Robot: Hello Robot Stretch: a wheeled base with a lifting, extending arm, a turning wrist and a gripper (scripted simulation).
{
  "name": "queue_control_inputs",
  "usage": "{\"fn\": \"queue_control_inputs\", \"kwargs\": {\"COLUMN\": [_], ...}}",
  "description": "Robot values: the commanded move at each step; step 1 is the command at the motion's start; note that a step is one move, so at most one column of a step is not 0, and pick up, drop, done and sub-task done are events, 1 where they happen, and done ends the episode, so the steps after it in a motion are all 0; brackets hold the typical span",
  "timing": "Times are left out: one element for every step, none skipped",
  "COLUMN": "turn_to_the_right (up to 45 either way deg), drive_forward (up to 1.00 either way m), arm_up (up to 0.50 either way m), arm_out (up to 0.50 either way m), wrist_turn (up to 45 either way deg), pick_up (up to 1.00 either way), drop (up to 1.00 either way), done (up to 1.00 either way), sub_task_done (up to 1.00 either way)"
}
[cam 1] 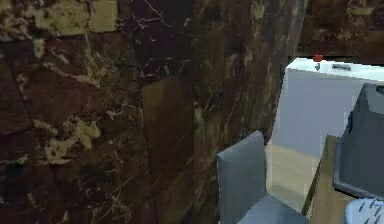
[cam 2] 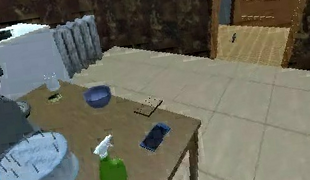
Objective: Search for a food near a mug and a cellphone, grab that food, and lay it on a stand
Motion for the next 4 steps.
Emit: {"fn": "queue_control_inputs", "kwargs": {"turn_to_the_right": [-30.0, 0.0, 0.0, 0.0], "drive_forward": [0.0, 0.0, 0.0, 0.0], "arm_up": [0.0, 0.5, 0.34, 0.0], "arm_out": [0.0, 0.0, 0.0, 0.28], "wrist_turn": [0.0, 0.0, 0.0, 0.0], "pick_up": [0.0, 0.0, 0.0, 0.0], "drop": [0.0, 0.0, 0.0, 0.0], "done": [0.0, 0.0, 0.0, 0.0], "sub_task_done": [0.0, 0.0, 0.0, 0.0]}}
